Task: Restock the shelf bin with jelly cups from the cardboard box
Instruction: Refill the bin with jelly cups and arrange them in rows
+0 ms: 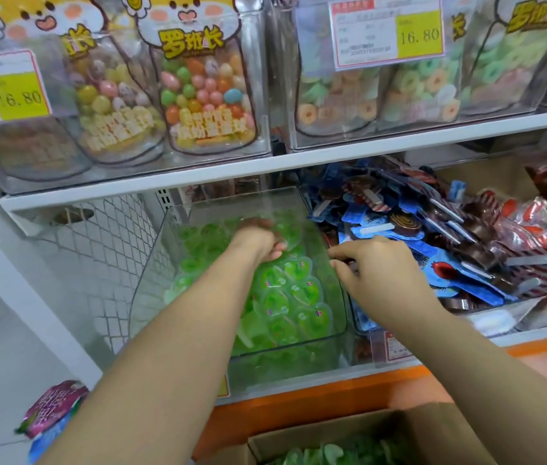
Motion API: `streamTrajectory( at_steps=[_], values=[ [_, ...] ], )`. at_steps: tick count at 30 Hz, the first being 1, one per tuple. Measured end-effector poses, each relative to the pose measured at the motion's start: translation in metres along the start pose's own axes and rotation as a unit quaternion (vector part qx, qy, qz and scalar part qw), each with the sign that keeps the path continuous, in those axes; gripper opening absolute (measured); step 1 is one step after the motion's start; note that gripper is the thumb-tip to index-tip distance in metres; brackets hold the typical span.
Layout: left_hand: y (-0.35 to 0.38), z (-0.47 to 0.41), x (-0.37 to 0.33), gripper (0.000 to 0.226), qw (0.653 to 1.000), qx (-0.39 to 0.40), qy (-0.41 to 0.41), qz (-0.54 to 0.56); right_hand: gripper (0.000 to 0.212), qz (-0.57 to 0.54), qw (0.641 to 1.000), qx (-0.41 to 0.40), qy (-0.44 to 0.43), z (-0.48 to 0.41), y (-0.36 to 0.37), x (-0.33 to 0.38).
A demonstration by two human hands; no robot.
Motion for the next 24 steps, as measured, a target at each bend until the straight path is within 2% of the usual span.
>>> streamTrajectory(
  at_steps=[10,15,18,21,23,24],
  values=[
    [0.01,-0.015,0.014,0.034,1.0,0.004,-0.016,0.017,0.024,-0.021,1.0,-0.005,0.013,-0.001,0.002,-0.004],
    [0.008,-0.018,0.011,0.025,1.0,0.005,-0.021,-0.001,0.026,-0.021,1.0,-0.005,0.015,-0.001,0.002,-0.003],
    [0.009,-0.016,0.011,0.006,0.999,0.007,-0.036,-0.01,0.025,-0.015,1.0,-0.007,0.012,-0.001,0.003,-0.002],
    [0.008,-0.015,0.009,0.015,0.999,-0.002,-0.021,-0.03,0.026,-0.012,1.0,-0.006,0.006,-0.002,0.003,-0.002],
    [0.006,-0.012,0.006,0.004,0.999,-0.005,-0.004,-0.054,0.025,-0.009,1.0,-0.004,0.005,-0.002,0.003,-0.004],
    [0.003,-0.011,0.003,0.008,0.997,-0.011,0.008,-0.071,0.025,-0.009,1.0,-0.005,0.004,-0.003,0.003,-0.005]
  ],
)
Point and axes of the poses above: each hand's wrist, its own z-axis away from the middle knuckle, its own y-axis out of the palm, x = y × z, the point moved 7 cm from there along -z, towards the middle knuckle, and after that the axes turned 11 degrees about -z, right-handed, at the moved point
